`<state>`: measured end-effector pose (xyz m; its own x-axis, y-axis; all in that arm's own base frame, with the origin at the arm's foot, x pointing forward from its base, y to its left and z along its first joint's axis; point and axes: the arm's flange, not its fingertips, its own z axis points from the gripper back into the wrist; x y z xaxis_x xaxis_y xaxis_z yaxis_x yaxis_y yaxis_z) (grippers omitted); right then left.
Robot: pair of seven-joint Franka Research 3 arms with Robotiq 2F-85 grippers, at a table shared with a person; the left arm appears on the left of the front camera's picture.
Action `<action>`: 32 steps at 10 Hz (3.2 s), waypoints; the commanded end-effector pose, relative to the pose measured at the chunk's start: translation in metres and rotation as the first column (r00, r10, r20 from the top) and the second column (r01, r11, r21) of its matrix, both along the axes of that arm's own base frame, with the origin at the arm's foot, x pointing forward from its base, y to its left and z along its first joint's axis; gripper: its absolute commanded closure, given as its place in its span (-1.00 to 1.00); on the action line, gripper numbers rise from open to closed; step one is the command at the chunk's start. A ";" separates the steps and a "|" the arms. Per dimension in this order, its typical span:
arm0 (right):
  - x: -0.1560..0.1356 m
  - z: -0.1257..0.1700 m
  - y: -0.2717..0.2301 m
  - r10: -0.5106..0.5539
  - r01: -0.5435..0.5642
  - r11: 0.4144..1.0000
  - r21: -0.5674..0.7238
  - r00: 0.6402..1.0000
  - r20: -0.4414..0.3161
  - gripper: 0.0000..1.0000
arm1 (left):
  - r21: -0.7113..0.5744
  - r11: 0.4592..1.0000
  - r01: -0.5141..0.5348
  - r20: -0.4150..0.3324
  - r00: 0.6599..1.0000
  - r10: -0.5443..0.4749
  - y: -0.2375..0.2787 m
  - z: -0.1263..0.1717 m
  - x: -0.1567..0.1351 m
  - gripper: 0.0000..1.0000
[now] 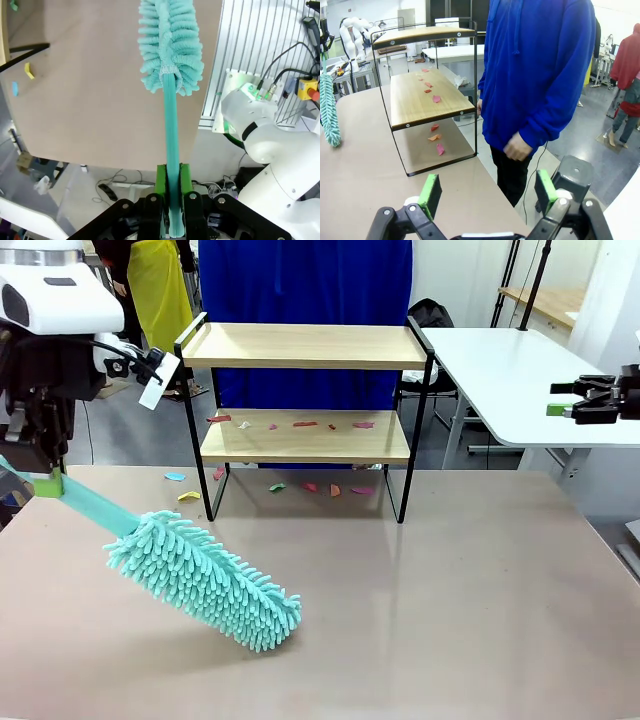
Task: Clean the shelf.
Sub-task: Clean the specific section of the Shelf indicated by the human with the Duster.
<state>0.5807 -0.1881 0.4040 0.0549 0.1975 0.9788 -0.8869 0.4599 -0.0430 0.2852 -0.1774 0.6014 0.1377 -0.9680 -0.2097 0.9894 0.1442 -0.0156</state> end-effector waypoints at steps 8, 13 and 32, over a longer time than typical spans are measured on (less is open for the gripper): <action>0.000 0.003 0.002 0.000 0.000 1.000 0.002 1.000 0.006 -1.00 | -0.001 1.000 -0.005 0.006 1.000 0.005 0.001 0.003 0.001 0.74; 0.000 0.003 0.002 0.000 0.000 1.000 0.002 1.000 0.006 -1.00 | -0.001 1.000 -0.005 0.006 1.000 0.005 0.001 0.003 0.001 0.74; 0.000 0.003 0.002 0.000 0.000 1.000 0.002 1.000 0.006 -1.00 | -0.613 0.401 -0.681 -0.173 0.611 0.772 -0.097 -0.013 -0.035 0.74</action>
